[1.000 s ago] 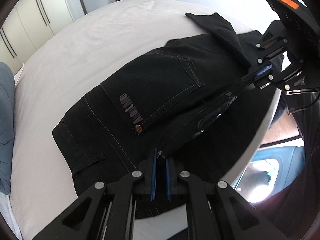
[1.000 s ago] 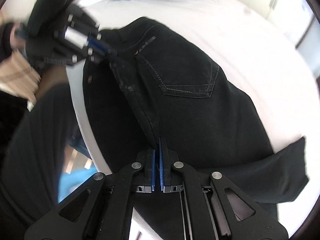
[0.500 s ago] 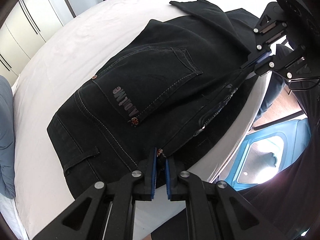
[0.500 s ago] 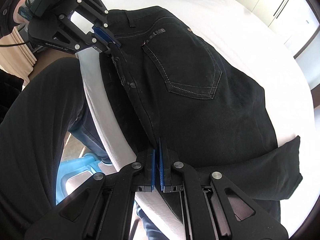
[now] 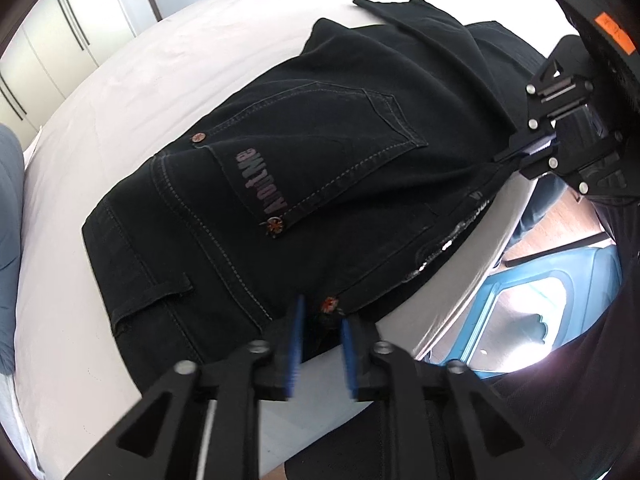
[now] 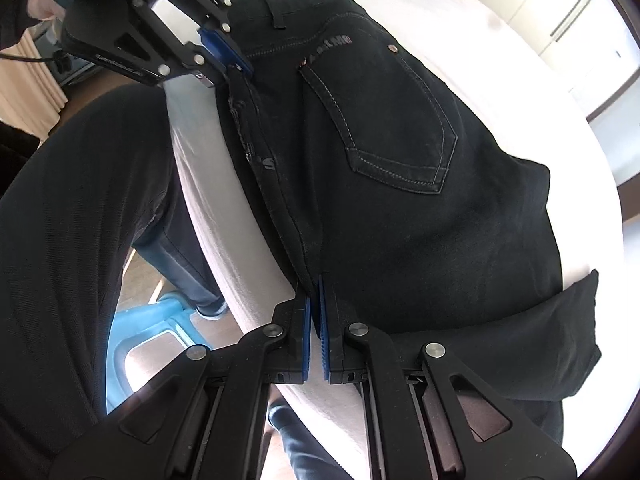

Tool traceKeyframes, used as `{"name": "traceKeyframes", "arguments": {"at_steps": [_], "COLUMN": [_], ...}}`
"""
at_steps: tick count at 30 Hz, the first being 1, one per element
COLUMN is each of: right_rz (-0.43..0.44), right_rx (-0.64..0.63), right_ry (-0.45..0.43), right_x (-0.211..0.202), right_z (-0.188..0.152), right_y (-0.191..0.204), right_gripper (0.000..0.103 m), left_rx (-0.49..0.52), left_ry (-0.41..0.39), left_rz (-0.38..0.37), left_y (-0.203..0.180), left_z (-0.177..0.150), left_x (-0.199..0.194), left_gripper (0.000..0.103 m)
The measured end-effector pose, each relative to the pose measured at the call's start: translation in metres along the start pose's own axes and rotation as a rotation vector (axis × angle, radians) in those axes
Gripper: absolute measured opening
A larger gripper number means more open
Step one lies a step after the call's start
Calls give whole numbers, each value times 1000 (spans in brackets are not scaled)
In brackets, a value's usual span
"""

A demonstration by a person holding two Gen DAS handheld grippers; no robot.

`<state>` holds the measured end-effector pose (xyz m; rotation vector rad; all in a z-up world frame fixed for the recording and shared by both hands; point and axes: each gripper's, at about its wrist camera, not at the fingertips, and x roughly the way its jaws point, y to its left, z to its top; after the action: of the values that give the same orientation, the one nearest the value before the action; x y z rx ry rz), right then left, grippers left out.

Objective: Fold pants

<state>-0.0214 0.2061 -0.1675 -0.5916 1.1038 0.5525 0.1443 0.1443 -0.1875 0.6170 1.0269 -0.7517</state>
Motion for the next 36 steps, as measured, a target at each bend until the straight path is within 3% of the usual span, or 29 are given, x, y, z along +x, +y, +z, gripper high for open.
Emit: {"name": "traceKeyframes", "arguments": {"at_steps": [2, 4, 9, 12, 14, 15, 16, 17, 18, 21, 24, 26, 28, 32, 36], "right_rz": [11, 21, 28, 36, 46, 65, 82, 96, 109, 140, 123, 95, 67, 45, -22], "right_rx": [51, 92, 136, 177, 201, 212, 230, 251, 272, 327, 416, 511, 631, 896, 1049], "right_ry": [-6, -11, -34, -57, -74, -87, -99, -115, -145, -187, -233, -259, -270, -278, -272], "right_x": [4, 7, 8, 7, 6, 4, 2, -2, -7, -22, -42, -56, -66, -76, -73], "right_z": [-1, -1, -2, -3, -5, -6, -8, -10, -14, -27, -48, -66, -81, -100, -98], "right_y": [-3, -6, -8, -11, -12, -13, -14, -16, -17, -22, -38, -61, -95, -187, -276], "right_gripper": [4, 5, 8, 10, 18, 33, 66, 78, 82, 82, 82, 82, 82, 82, 82], "left_rx": [-16, -32, -137, -204, -226, -227, -223, -219, -216, -198, -305, -304, -321, -365, -367], "left_ry": [-1, 4, -74, -149, -185, -189, -178, -161, -132, -26, -71, -50, -61, -165, -128], "left_rz": [2, 23, 12, -6, -24, -30, -31, -31, -35, -8, -58, -34, -16, -56, -72], "left_y": [1, 2, 13, 16, 12, 8, 3, -3, -8, -16, -5, -5, -6, -7, -12], "left_z": [-5, -10, -8, 13, 32, 42, 53, 59, 65, 67, 57, 56, 62, 90, 117], "left_x": [-6, -16, -52, -63, -58, -52, -40, -29, -15, 31, 28, 20, 6, -17, 12], "left_gripper": [60, 74, 74, 74, 74, 74, 74, 73, 71, 66, 67, 60, 56, 56, 56]}}
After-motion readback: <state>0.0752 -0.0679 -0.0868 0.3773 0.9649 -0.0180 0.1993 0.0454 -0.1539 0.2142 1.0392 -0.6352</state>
